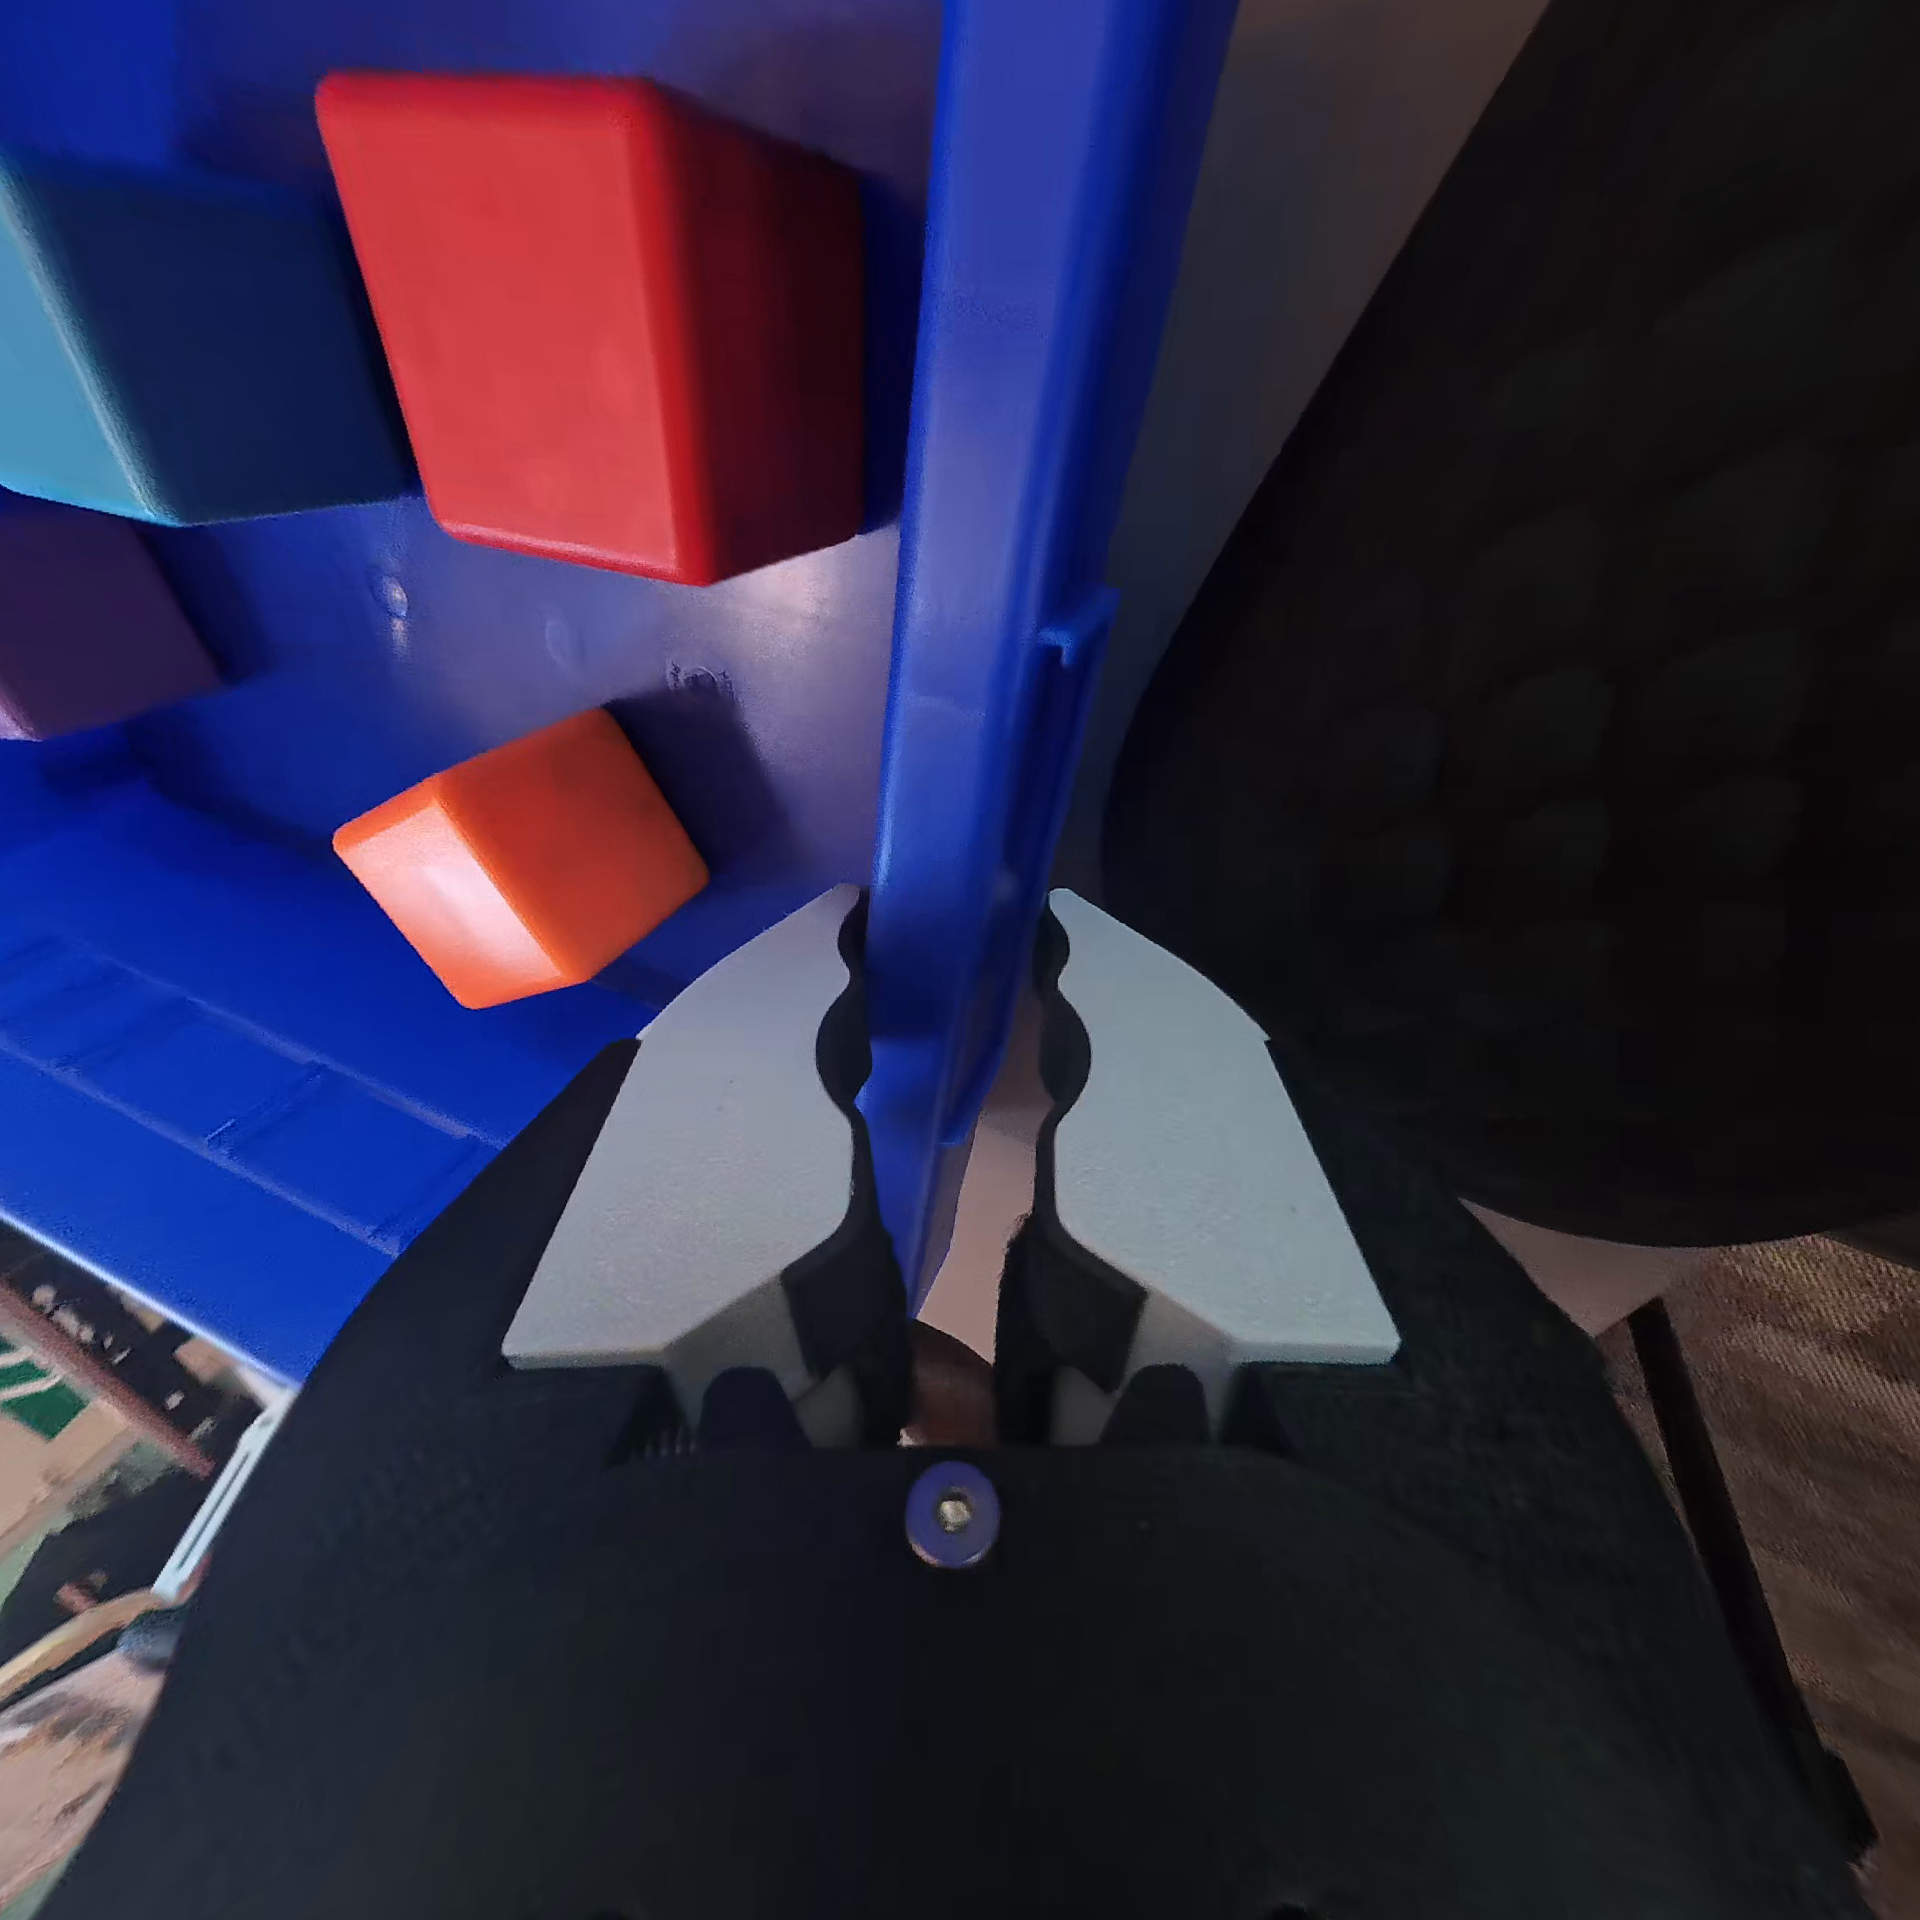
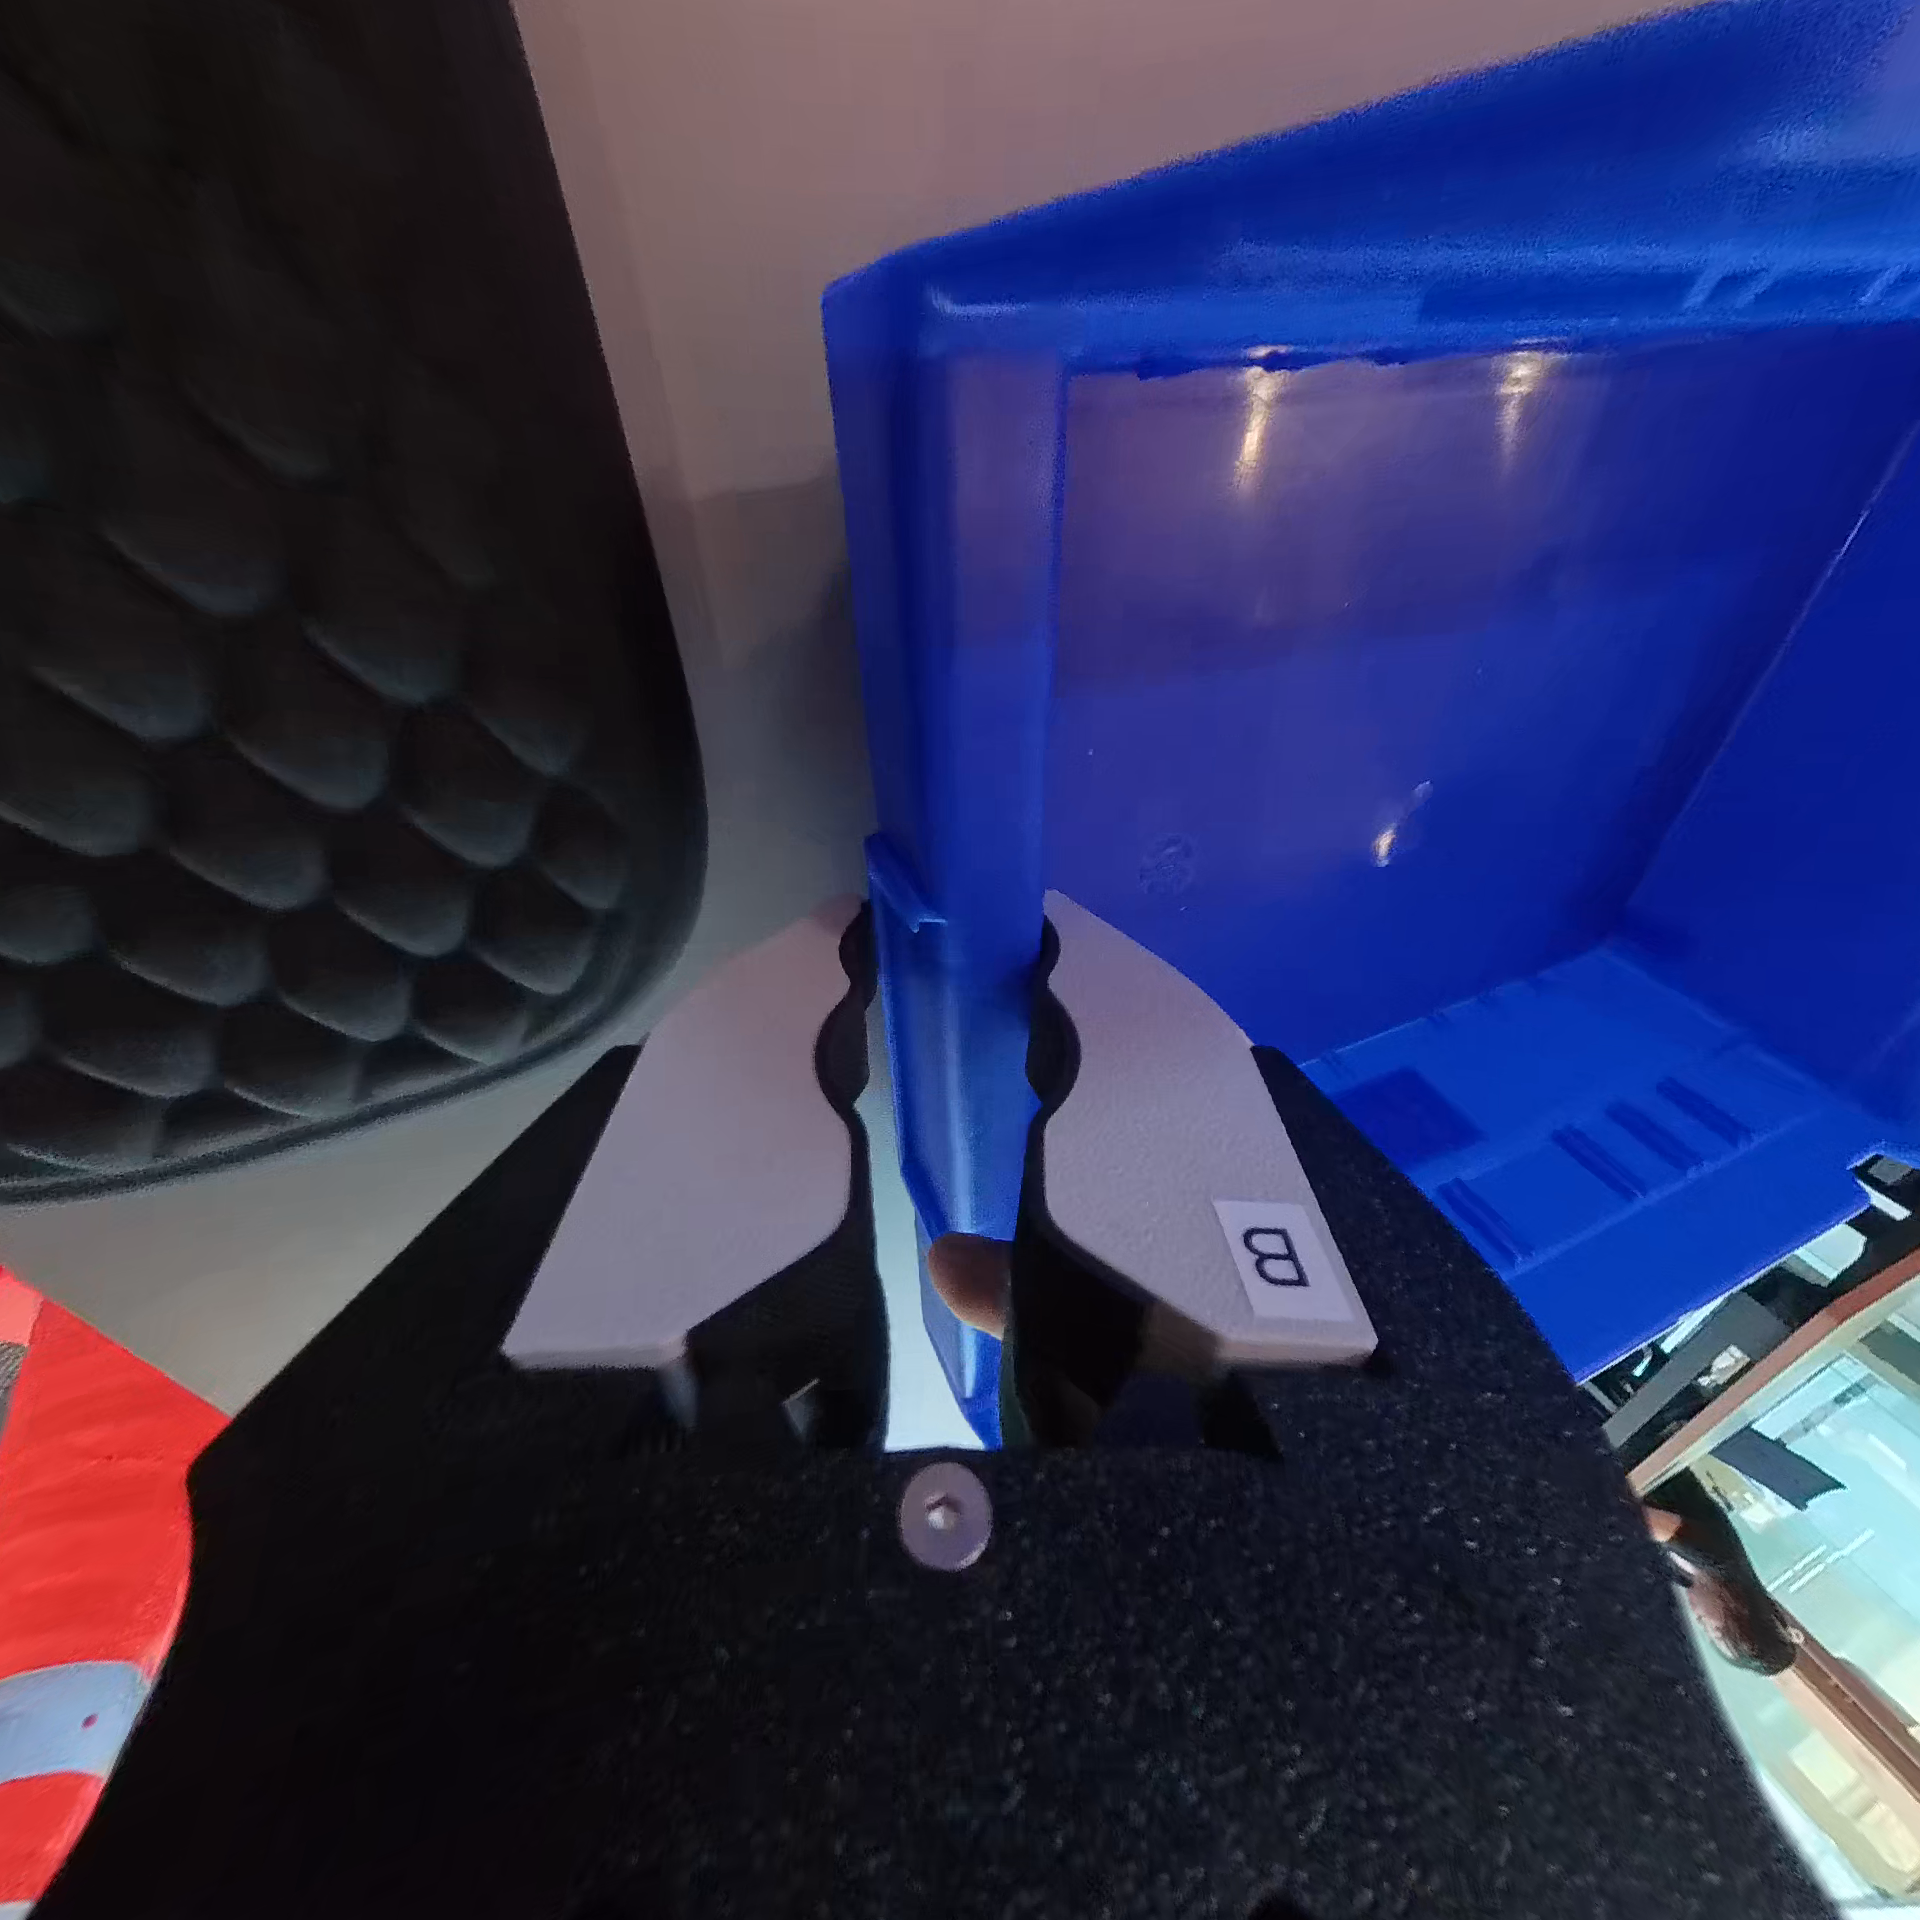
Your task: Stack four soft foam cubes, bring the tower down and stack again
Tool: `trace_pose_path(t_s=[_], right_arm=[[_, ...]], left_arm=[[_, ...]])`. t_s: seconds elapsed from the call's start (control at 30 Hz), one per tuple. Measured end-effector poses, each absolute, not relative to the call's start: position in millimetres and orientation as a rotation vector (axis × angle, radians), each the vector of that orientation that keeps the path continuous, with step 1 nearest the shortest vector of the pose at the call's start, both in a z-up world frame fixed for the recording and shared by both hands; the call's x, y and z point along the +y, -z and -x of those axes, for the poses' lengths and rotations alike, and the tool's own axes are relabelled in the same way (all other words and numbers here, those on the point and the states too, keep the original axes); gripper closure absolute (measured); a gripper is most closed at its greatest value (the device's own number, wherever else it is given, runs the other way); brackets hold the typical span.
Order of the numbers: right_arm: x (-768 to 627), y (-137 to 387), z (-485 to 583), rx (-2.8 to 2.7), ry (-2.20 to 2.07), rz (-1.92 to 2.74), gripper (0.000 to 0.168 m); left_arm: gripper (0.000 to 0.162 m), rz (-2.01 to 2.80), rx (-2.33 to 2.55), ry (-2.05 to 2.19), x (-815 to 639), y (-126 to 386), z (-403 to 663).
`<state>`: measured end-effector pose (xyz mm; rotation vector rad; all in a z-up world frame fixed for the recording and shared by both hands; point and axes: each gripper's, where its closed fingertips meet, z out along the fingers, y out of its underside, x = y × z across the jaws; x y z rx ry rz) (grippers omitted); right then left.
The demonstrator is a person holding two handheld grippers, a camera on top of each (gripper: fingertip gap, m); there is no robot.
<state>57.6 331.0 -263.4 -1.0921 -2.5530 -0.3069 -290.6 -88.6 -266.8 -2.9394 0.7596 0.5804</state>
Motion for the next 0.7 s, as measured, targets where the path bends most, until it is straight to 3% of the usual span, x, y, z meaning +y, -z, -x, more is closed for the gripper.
trace_pose_path(t_s=[0.27,0.33,0.47,0.7], right_arm=[[331.1,263.7,-59.5,-2.524,0.286,1.165,0.141],[324.0,260.4,-56.2,-2.462,0.160,1.293,0.138],[291.6,228.2,-40.1,-2.265,-0.323,1.433,0.101],[268.2,125.3,4.6,-1.555,-0.953,1.212,0.024]], left_arm=[[0.132,2.926,0.781,-0.547,-100.8,267.4,298.8],[0.125,2.901,0.677,-0.489,-98.2,267.4,293.0],[0.102,2.684,0.457,-0.387,-88.7,244.2,277.4],[0.027,1.880,0.017,-0.292,-37.3,140.3,258.4]])
